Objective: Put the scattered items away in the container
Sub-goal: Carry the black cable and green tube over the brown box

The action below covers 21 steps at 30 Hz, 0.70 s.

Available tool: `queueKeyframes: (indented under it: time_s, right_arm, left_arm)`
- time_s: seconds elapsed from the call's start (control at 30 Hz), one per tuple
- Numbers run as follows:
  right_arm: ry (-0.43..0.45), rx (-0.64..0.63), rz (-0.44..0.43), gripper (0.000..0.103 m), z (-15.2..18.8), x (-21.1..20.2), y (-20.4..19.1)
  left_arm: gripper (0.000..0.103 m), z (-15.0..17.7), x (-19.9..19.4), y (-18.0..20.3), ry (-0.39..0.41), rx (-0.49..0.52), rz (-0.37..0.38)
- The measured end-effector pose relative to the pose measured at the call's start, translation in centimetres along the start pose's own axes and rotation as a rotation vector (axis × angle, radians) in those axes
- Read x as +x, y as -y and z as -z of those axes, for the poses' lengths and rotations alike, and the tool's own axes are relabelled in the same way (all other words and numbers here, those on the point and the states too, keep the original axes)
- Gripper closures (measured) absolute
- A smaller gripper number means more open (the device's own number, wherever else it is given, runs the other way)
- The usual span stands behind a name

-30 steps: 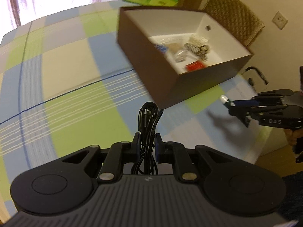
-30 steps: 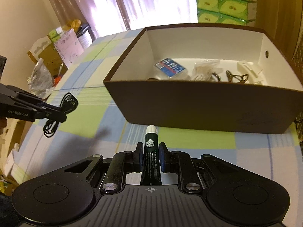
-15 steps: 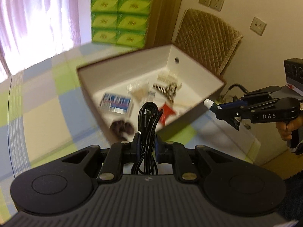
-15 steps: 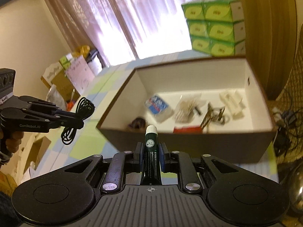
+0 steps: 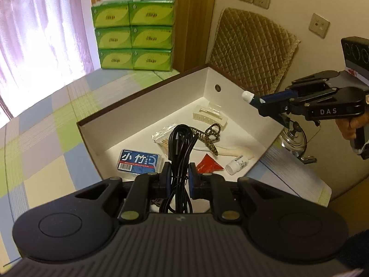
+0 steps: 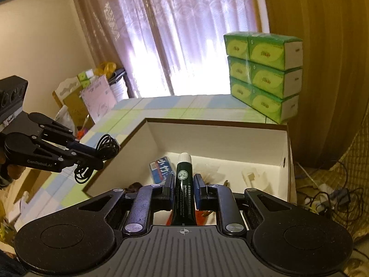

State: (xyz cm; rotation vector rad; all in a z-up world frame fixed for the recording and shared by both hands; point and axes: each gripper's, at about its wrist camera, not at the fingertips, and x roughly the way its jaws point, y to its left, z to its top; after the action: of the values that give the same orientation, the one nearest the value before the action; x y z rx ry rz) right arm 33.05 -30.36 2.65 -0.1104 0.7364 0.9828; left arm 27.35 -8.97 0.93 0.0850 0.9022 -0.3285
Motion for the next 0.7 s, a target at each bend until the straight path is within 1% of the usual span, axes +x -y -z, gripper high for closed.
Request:
queueKeyframes:
  time_s: [0.13, 0.4, 0.53, 0.7]
  right_arm:
    - [-0.048, -0.014, -0.021, 0.084, -0.4, 2.3, 1.2]
    - [-0.144, -0.024, -0.056, 0.084, 0.3, 6.5, 2.2]
    - [-0.175, -0.025, -0.067, 0.084, 0.8, 7.5, 2.5]
    - [-0.193, -0.024, -0.072, 0.084, 1.1, 8.0, 3.0]
  left_arm:
    - [0.092, -0.6, 2.3, -0.3, -0.052, -0.032, 0.018]
    - [0.092, -0.3, 6.9, 0.0, -0.18, -0.069, 0.019]
    - [0.092, 0.0, 8.8, 0.1, -0.227, -0.093, 0.014]
    - [0.092, 0.1, 10.4, 0.0, -0.266, -0.116, 0.007]
